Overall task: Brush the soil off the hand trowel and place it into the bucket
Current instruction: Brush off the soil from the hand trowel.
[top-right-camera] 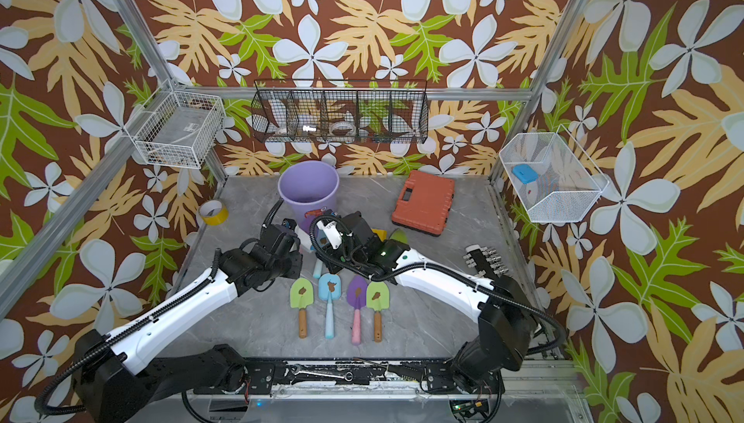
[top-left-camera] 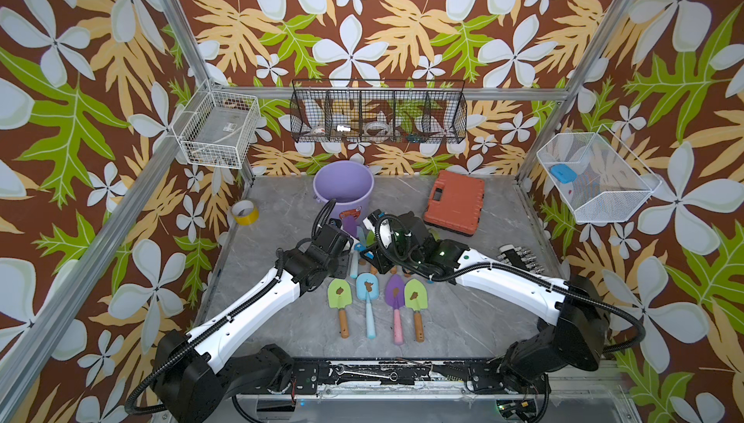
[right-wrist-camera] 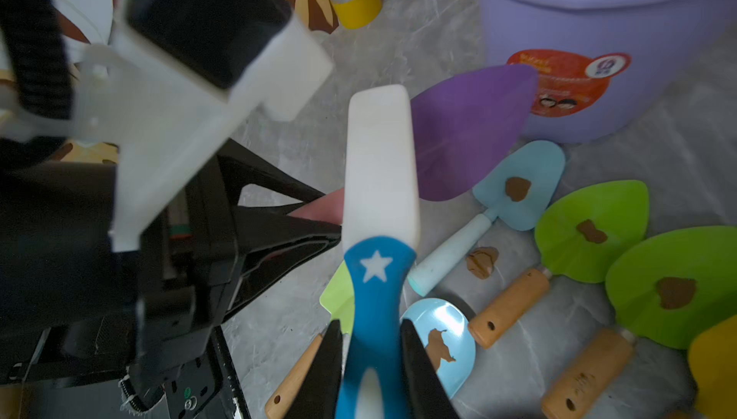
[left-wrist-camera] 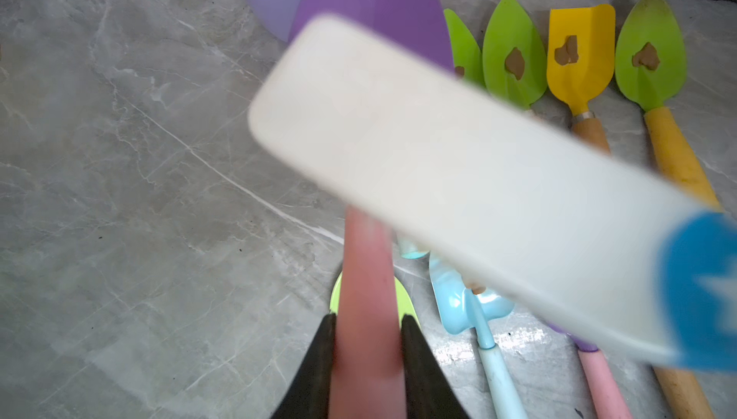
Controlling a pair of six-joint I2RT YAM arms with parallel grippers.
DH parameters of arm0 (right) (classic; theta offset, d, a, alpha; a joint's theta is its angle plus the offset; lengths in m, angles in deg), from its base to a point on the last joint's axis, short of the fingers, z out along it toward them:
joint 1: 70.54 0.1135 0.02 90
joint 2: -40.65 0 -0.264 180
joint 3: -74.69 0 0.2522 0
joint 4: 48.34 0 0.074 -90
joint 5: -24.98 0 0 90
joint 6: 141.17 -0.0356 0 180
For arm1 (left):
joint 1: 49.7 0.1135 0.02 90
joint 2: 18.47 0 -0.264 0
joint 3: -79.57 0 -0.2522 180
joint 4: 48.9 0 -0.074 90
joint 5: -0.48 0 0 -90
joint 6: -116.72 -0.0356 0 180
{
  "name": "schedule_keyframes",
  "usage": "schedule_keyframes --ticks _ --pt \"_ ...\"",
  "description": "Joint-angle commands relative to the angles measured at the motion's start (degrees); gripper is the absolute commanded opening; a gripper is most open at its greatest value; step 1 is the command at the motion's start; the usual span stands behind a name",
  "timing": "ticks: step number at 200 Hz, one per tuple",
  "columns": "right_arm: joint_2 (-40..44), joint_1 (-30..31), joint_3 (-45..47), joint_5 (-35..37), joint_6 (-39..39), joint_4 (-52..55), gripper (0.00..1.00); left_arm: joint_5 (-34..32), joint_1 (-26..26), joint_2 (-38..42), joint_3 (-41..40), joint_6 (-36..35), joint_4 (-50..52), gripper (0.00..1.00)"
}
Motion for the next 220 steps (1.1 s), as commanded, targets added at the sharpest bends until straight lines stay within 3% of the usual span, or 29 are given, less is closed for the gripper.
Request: schedule_keyframes --ticks 1,28,88,120,150,168,220 --pt "-2.09 -1.68 -1.03 1.73 1.47 1.04 0.00 -0.88 -0.11 0.79 0.32 -0.99 -0.47 0.00" --pt "-0.63 -5.74 1.28 3.44 0.44 -1.86 0.00 -0.77 -0.05 0.74 0.32 -1.15 -0.46 0.00" --pt "-2.18 -0.53 -0.08 -1.71 1.90 -3.73 0.00 0.18 -0.11 -1.20 1.56 -0.95 -0.95 0.00" --pt "-2.09 -7.12 1.37 1.26 -0.64 -3.37 0.00 -0.53 -0.02 -1.31 4.79 -1.45 0.54 0.00" --pt "7.34 -12.89 5.41 2.58 -2.87 -6.80 0.00 -2.27 0.44 -2.82 11.03 -1.96 3.78 0.00" --pt "10.73 -15.23 5.75 3.16 -3.39 -6.38 0.00 -1.91 3.31 -5.53 15.68 -2.18 4.60 0.00" --pt "12.38 -19.22 6.62 1.85 -3.88 -6.99 0.00 -1.56 10.44 -21.16 34.46 -3.79 5.14 0.00"
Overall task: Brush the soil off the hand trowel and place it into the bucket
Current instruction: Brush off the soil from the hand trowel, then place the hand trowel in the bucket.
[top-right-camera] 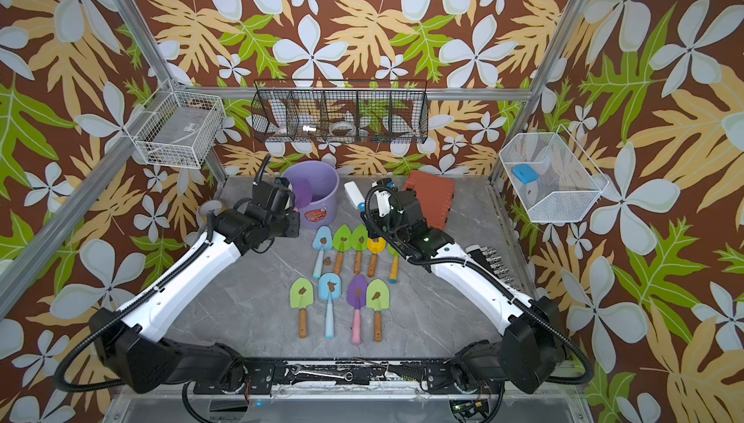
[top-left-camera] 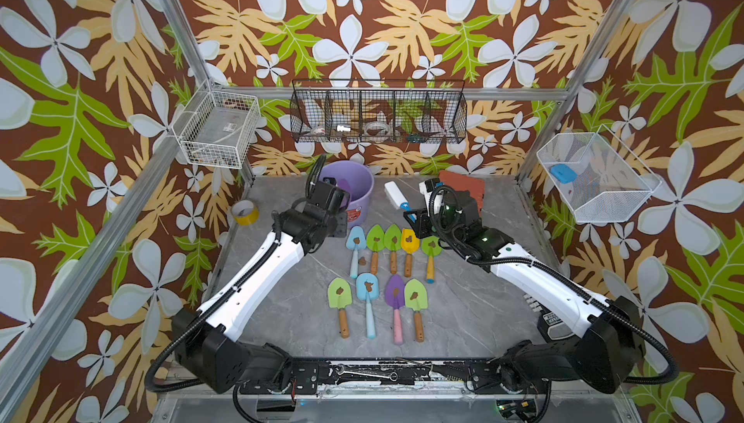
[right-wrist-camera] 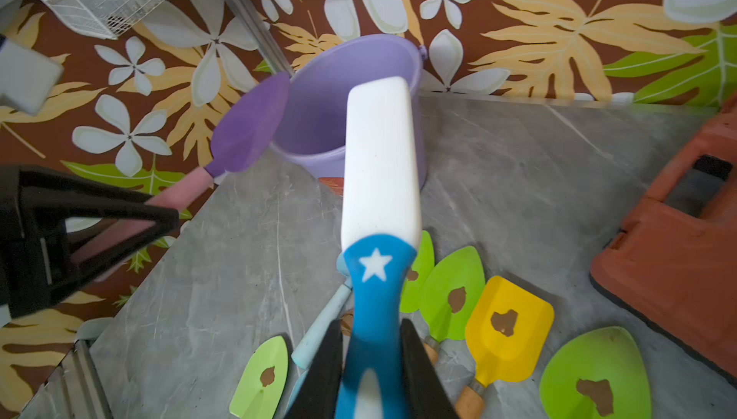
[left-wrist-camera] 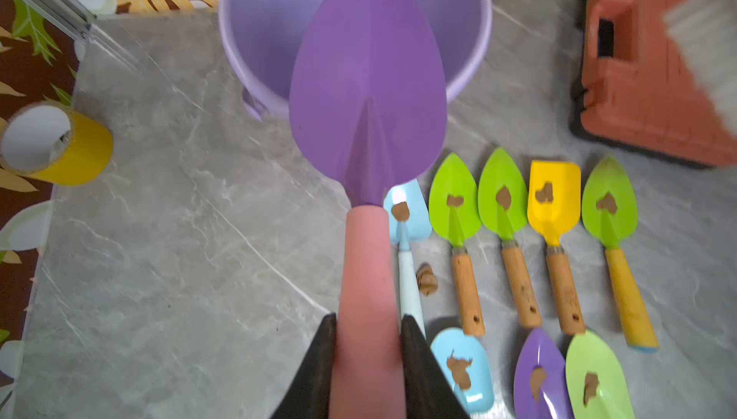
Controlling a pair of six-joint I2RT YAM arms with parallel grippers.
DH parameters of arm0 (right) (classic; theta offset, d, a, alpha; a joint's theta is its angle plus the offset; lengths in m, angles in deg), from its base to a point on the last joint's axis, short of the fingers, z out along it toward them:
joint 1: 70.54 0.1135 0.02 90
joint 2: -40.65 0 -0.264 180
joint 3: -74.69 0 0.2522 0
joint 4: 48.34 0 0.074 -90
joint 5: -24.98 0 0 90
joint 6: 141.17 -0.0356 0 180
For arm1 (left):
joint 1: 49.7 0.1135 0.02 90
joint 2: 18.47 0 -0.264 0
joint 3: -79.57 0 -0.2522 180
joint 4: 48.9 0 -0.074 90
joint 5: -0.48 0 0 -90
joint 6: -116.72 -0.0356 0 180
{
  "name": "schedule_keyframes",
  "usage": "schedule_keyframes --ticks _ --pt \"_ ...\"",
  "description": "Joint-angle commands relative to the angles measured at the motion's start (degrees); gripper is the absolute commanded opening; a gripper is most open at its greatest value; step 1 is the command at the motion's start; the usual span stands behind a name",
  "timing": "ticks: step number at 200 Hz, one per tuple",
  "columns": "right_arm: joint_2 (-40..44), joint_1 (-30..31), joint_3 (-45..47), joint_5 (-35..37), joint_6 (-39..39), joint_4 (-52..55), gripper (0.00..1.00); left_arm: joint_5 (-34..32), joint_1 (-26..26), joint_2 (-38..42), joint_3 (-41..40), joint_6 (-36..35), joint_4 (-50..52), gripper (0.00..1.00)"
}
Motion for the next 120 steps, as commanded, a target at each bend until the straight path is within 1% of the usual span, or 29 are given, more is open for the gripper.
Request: schedule_keyframes --ticks 1,34,65,74,90,94,102,107,119,120 --pt "0.29 -0.83 0.25 -0.93 -0.55 -1.75 0.00 -0.93 1.79 -5.55 6.75 -1.46 0.27 0.00" --pt "0.68 -1.72 0.56 -2.01 -0.55 -2.01 0.00 -0.51 3.98 -16.88 18.91 -1.79 2.95 0.00" --pt "1.04 -2.34 1.58 -2.69 -0.72 -2.76 0.00 0.26 5.80 -25.71 28.81 -2.17 6.77 0.00" --pt "1.03 -2.36 1.98 -2.81 -0.81 -2.80 0.00 -0.12 5.98 -27.65 30.77 -2.22 8.06 0.00" --pt "1.09 -2.39 2.64 -3.13 -0.82 -3.41 0.00 0.48 6.26 -29.25 31.87 -2.01 8.15 0.00" --pt "1.06 -2.43 2.72 -3.14 -0.82 -3.50 0.00 0.74 6.27 -29.49 32.04 -2.01 8.11 0.05" --pt "0.94 -2.38 2.77 -3.14 -0.70 -3.50 0.00 0.75 6.27 -29.74 32.01 -1.81 7.87 0.21" --pt "0.83 -2.43 2.81 -3.34 -0.75 -3.58 0.00 0.50 6.24 -29.84 32.05 -1.63 7.67 0.28" --pt "0.57 -2.43 2.71 -3.53 -0.86 -3.67 0.00 -0.19 6.26 -30.07 32.41 -1.53 7.55 0.44" --pt "0.59 -2.43 2.72 -3.56 -0.84 -3.72 0.00 -0.36 6.31 -30.07 32.42 -1.47 7.59 0.44"
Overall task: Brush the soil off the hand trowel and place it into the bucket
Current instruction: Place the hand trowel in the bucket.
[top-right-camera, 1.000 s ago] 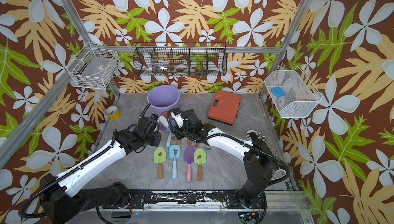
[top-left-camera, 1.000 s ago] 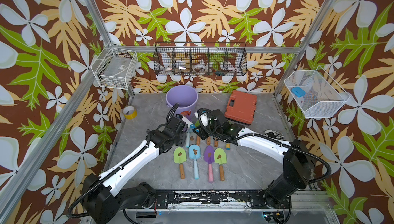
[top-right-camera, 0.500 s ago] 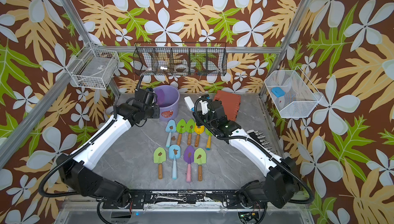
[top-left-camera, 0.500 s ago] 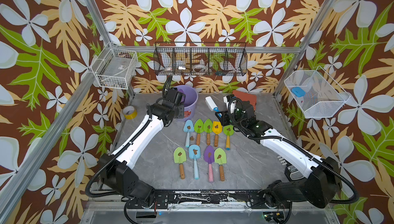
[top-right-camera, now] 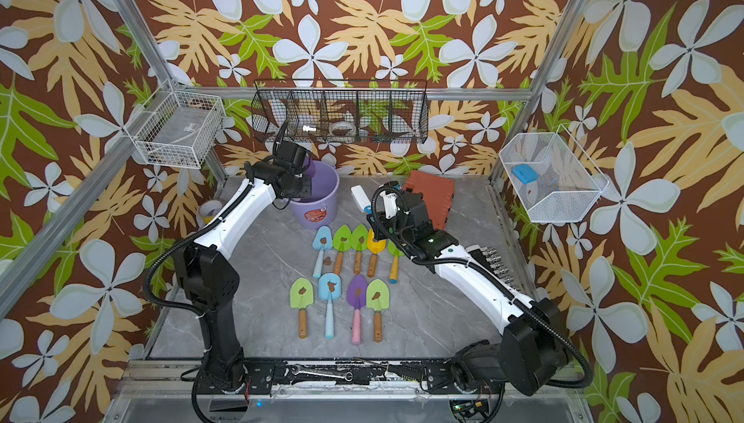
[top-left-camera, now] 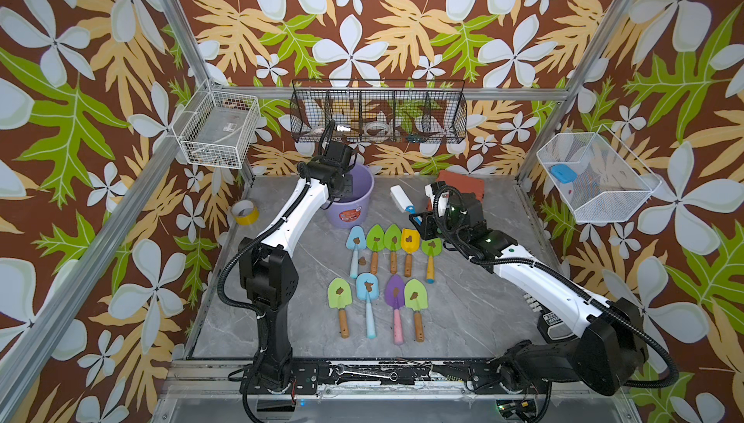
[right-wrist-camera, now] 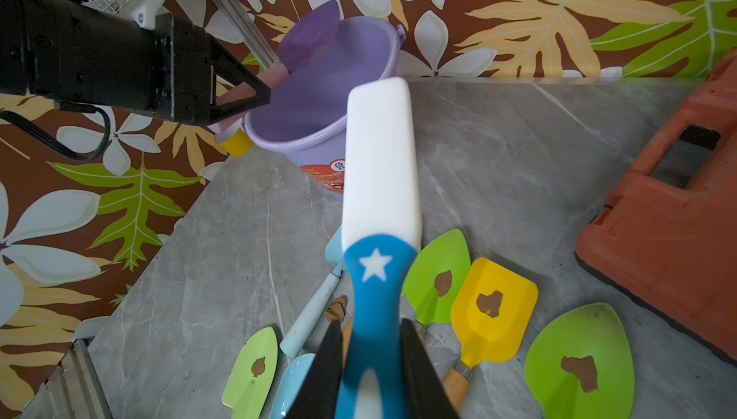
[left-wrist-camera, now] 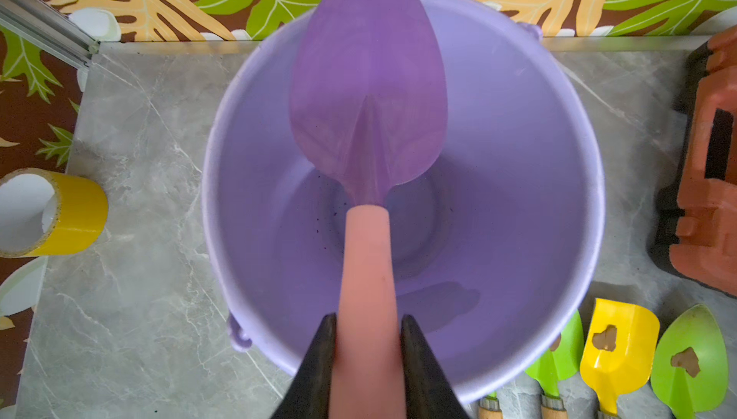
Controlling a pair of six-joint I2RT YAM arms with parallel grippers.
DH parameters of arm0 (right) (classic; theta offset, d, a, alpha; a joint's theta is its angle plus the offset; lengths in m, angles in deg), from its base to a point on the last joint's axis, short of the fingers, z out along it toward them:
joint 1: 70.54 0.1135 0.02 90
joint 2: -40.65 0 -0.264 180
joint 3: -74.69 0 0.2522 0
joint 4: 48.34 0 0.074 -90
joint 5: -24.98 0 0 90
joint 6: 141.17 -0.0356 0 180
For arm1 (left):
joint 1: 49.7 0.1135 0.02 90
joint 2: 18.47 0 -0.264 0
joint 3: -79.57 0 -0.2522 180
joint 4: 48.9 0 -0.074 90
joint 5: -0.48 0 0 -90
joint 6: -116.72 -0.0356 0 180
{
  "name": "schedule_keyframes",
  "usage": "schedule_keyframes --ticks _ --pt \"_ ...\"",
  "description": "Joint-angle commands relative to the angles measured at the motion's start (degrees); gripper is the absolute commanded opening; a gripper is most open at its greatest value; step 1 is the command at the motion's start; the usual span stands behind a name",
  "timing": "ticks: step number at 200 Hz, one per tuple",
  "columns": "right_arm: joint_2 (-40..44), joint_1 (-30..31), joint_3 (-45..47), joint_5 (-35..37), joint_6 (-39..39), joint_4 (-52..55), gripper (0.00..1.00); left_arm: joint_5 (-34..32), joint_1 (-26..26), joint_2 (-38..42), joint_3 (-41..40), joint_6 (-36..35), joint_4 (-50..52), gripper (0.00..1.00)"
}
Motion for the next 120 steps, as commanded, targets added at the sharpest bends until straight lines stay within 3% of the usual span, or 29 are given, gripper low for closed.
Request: schedule_keyframes --ticks 1,29,56,76,120 --pt "-0.24 -0.12 -0.14 -0.77 -0.50 -2.91 0.00 -0.95 0.23 -0.21 0.89 0.14 0.30 0.46" --pt "-0.47 -0.12 -0.40 -1.49 -0.79 -2.77 0.00 -2.49 0.26 0.95 0.99 0.58 0.06 0.64" --pt "0.14 -0.03 -0.32 -2.04 -1.33 -2.85 0.00 -3.15 0.17 4.81 -0.85 2.40 -0.48 0.63" --pt "0.21 1.52 -0.54 -1.07 -0.92 -2.01 0.00 -2.49 -1.21 12.76 -12.40 3.90 -6.58 0.58" --pt "0.45 7.93 0.27 4.63 -0.81 0.04 0.00 -1.89 -7.49 31.15 -38.67 11.46 -17.02 0.60"
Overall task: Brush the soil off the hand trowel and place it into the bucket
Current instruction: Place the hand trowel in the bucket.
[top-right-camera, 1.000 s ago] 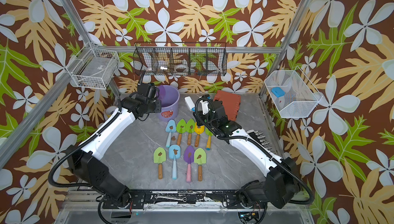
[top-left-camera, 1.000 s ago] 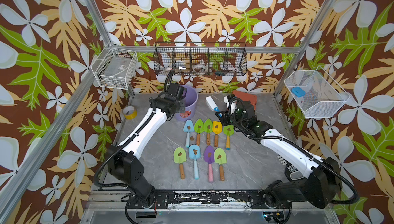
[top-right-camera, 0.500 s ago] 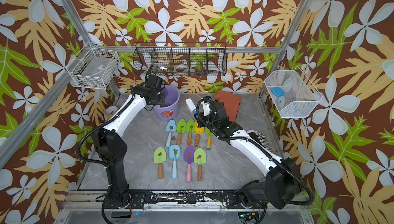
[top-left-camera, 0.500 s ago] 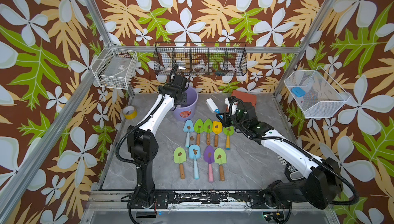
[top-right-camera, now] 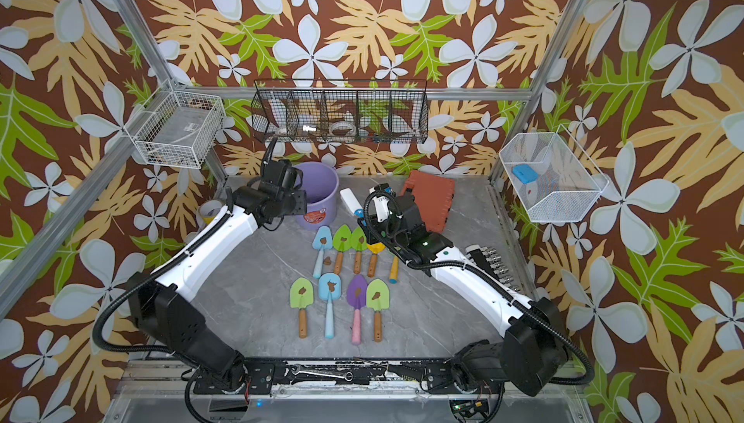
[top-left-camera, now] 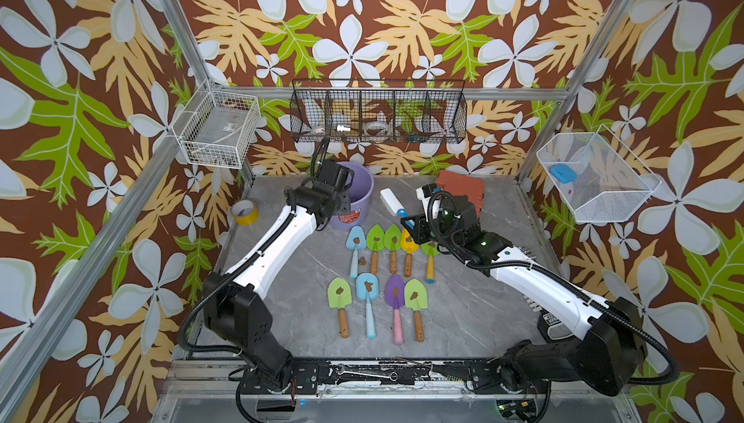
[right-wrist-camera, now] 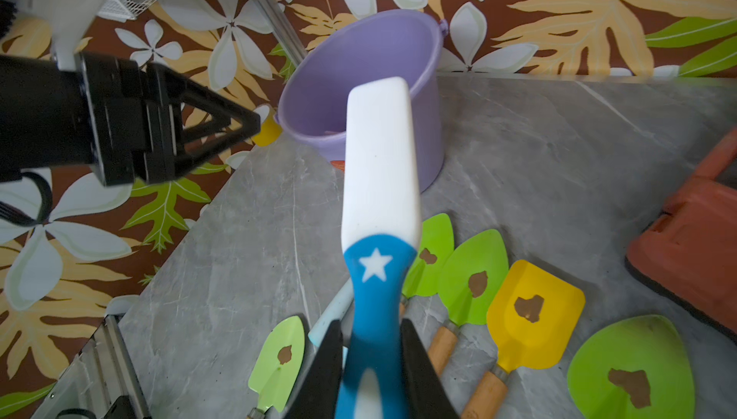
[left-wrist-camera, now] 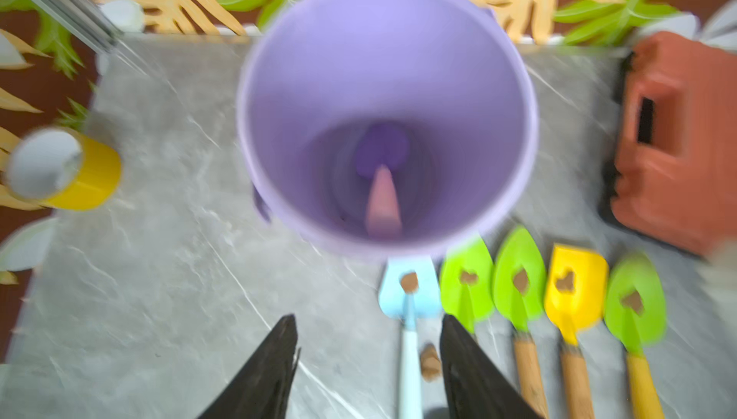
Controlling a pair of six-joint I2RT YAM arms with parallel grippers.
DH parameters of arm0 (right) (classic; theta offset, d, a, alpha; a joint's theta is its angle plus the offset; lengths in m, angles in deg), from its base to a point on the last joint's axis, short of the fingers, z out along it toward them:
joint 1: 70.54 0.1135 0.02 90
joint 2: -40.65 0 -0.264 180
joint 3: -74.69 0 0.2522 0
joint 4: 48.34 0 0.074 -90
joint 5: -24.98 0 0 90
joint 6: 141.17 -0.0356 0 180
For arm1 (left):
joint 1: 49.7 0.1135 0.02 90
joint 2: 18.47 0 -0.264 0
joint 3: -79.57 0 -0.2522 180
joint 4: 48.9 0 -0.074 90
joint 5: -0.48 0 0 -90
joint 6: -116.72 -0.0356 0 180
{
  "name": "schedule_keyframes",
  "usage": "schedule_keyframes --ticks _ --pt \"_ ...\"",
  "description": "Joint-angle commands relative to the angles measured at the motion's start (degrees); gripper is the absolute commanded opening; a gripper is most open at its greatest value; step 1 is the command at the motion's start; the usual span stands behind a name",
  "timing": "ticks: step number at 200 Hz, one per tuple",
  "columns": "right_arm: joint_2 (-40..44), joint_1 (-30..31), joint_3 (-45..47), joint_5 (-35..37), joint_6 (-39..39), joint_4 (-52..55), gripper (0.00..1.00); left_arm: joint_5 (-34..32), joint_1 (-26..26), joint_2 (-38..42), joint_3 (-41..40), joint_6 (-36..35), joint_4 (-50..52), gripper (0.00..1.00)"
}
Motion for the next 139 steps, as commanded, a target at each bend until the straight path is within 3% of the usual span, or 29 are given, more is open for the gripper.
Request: schedule_keyframes --ticks 1,12,28,53,81,139 --pt "0.42 2.29 1.14 3.27 -0.26 0.05 0.00 0.15 -1.63 6.66 -8.85 5.89 -6.43 0.60" --pt "0.98 3.96 2.52 4.47 -0.87 -0.56 0.00 2.19 -2.84 10.96 -14.34 6.48 -7.70 0.60" --pt "1.98 7.76 4.02 8.47 -0.39 0.12 0.00 -3.03 -8.02 17.37 -21.41 8.44 -8.05 0.61" --pt "2.61 13.08 6.00 12.74 -0.86 2.06 0.00 -7.46 -16.20 26.87 -31.72 16.90 -8.04 0.64" --pt "4.22 14.95 9.84 13.01 -4.24 0.09 0.00 -10.67 -22.73 34.40 -41.29 26.24 -6.13 0.65" --pt "4.14 15.84 11.18 13.96 -6.05 -0.26 0.00 -4.42 -32.34 33.87 -55.27 39.10 -11.65 0.65"
